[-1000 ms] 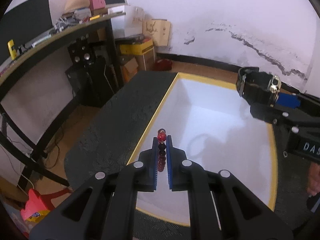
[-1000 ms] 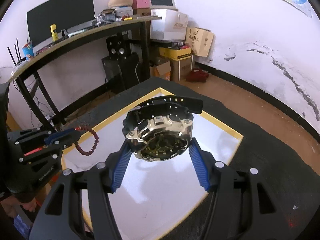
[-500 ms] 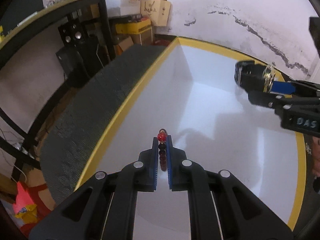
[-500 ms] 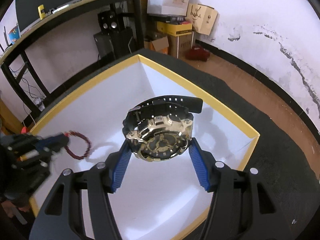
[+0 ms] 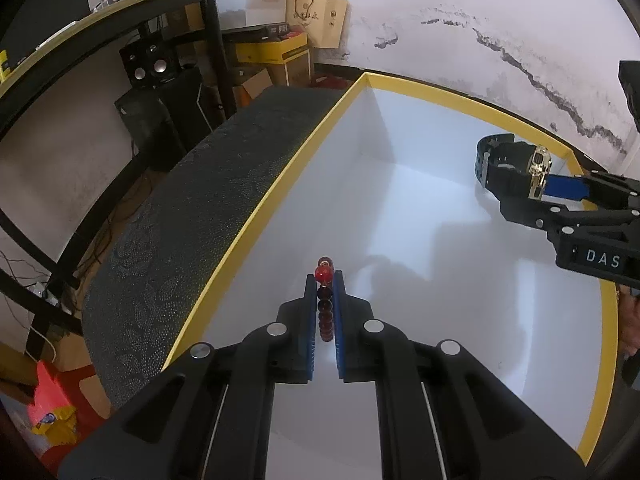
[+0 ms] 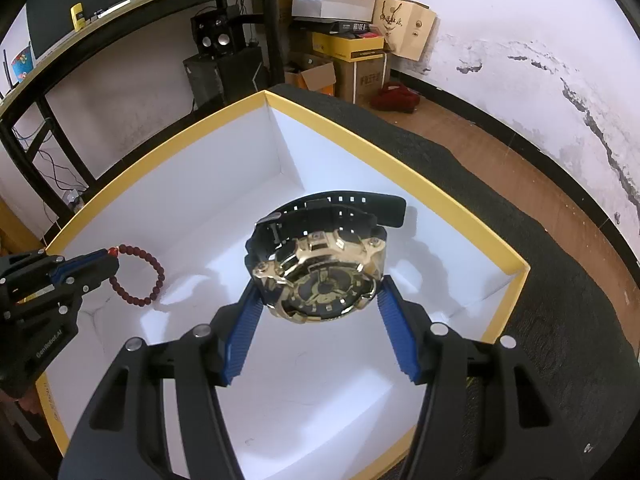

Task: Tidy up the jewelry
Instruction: 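Carry the bracelet with the left tool into the white box while the right tool carries the watch there, then open both tools to drop the bracelet and watch into the box, then move both tools back over the rug toward the silver ring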

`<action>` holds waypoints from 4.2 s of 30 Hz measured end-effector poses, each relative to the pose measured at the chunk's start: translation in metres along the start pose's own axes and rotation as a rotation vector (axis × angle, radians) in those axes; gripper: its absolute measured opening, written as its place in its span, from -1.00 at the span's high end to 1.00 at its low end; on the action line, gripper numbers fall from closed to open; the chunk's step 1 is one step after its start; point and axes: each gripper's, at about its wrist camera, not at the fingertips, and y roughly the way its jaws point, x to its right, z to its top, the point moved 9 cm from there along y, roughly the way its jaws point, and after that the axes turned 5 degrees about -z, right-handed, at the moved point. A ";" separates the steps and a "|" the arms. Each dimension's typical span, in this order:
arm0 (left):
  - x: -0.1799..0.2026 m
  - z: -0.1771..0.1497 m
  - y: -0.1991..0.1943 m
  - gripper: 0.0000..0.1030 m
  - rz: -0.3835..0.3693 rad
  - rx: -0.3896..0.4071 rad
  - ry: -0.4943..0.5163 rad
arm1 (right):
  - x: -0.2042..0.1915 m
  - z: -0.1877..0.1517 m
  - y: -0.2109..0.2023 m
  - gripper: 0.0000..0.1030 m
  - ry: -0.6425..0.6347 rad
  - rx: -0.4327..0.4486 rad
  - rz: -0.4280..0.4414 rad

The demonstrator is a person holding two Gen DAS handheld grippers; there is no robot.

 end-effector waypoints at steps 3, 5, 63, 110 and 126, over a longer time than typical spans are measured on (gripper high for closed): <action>0.000 -0.001 0.001 0.86 -0.002 -0.008 -0.001 | 0.001 0.001 0.001 -0.13 -0.002 -0.001 -0.004; 0.001 -0.001 0.001 0.86 -0.003 -0.011 -0.003 | 0.001 0.001 0.001 -0.13 -0.007 -0.001 -0.007; 0.162 0.014 -0.093 -0.88 -0.135 0.135 0.114 | 0.145 -0.061 -0.212 -0.81 0.199 0.215 -0.151; 0.366 -0.082 0.051 -0.88 -0.251 -0.058 0.364 | 0.350 -0.287 -0.117 -0.81 0.232 0.034 -0.286; 0.364 -0.083 0.050 -0.89 -0.261 -0.013 0.356 | 0.372 -0.285 -0.065 -0.83 0.244 -0.018 -0.187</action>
